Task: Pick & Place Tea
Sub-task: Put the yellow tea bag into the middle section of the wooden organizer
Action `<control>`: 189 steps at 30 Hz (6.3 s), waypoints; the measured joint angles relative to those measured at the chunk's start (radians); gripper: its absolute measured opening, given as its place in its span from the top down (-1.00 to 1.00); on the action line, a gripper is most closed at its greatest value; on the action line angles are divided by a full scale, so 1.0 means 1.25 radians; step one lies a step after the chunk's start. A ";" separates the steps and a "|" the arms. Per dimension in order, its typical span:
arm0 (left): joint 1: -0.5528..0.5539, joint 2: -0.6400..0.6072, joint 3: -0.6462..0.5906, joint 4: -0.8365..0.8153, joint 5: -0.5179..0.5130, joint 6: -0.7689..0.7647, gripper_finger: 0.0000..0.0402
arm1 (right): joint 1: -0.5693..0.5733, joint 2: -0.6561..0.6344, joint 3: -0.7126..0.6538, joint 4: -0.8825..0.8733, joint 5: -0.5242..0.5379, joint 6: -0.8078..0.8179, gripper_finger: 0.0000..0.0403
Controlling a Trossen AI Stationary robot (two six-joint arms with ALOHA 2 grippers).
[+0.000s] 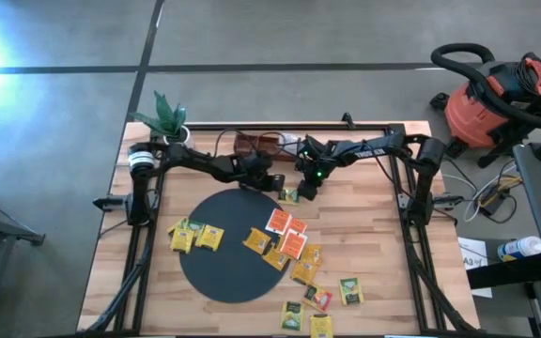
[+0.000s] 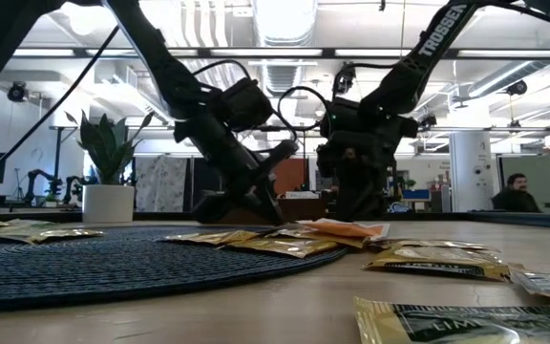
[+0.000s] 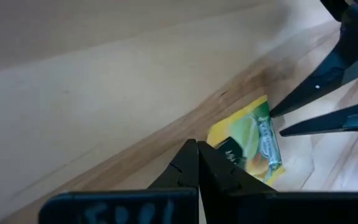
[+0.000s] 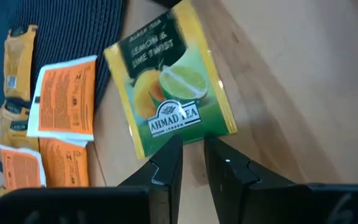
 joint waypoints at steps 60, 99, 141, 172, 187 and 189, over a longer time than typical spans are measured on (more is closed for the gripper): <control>-0.127 -0.208 -0.089 -0.083 -0.245 -0.059 0.73 | -0.013 -0.016 0.066 0.028 0.028 -0.035 0.66; -0.084 -0.066 -0.085 0.048 -0.266 -0.145 0.73 | 0.019 0.064 0.065 -0.005 -0.081 0.007 0.66; -0.151 -0.037 -0.083 0.049 -0.310 -0.207 0.73 | -0.023 0.029 0.116 0.028 0.023 -0.038 0.66; -0.213 -0.041 -0.131 0.013 -0.302 0.021 0.73 | -0.011 0.097 0.116 0.013 -0.115 0.154 0.42; -0.244 -0.041 -0.180 0.117 -0.293 0.371 0.73 | -0.011 0.098 0.128 0.022 -0.127 0.165 0.29; -0.237 -0.041 -0.177 0.118 -0.290 0.401 0.73 | -0.011 0.098 0.128 0.021 -0.161 0.171 0.29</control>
